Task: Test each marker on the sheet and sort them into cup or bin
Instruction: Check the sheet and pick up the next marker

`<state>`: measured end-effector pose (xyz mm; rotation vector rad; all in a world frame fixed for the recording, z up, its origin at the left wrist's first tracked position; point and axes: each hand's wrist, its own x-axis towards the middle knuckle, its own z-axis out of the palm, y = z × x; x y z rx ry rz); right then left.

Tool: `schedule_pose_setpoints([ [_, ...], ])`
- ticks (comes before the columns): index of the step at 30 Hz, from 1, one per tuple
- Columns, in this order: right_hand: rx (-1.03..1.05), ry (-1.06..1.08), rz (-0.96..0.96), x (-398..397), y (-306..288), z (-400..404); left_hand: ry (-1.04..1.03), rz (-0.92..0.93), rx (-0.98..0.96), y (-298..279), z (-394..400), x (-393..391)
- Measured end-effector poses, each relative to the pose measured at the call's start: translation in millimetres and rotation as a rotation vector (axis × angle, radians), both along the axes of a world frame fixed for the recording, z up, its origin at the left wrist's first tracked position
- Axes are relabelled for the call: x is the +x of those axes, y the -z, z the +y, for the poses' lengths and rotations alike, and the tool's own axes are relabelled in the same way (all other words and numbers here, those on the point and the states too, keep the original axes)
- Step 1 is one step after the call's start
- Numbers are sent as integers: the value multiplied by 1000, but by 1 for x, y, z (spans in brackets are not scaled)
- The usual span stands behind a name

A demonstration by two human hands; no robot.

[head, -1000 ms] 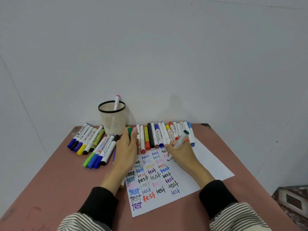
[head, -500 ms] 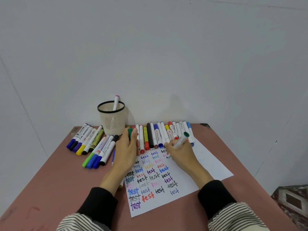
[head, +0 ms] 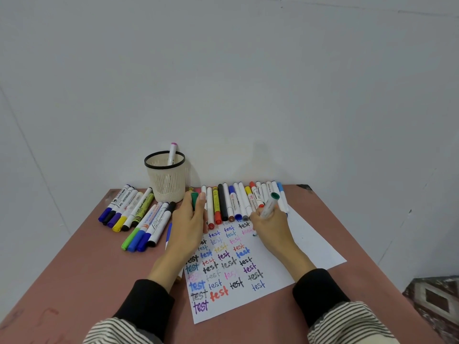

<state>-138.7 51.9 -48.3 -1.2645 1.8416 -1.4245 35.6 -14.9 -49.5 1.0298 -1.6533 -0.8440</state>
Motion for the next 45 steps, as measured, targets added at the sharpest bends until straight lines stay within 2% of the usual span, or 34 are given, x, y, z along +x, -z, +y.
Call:
schedule_pose_setpoints([
  [9,24,48,71,0,1,-3,16,0,-17,-4,4,-1],
  [14,7,50,8,-1,1,-2,5,-7,-15,-5,5,0],
  [18,26,76,72,-2,4,-4,6,-45,-60,-9,10,0],
  [22,-90,95,58,0,0,-2,70,-68,-73,-8,10,2],
  [25,-193,162,-128,1,-8,2,156,-96,-49,0,4,3],
  [28,-204,187,-349,-4,-16,1,222,-120,-78,2,3,0],
  [33,-137,-10,-426,-7,-20,1,236,-70,-55,-2,4,-2],
  [37,-155,-228,-716,-3,-25,5,211,9,-30,-7,6,-2],
  [45,-61,-320,-694,-3,-22,4,250,-13,-1,-7,7,-3],
])
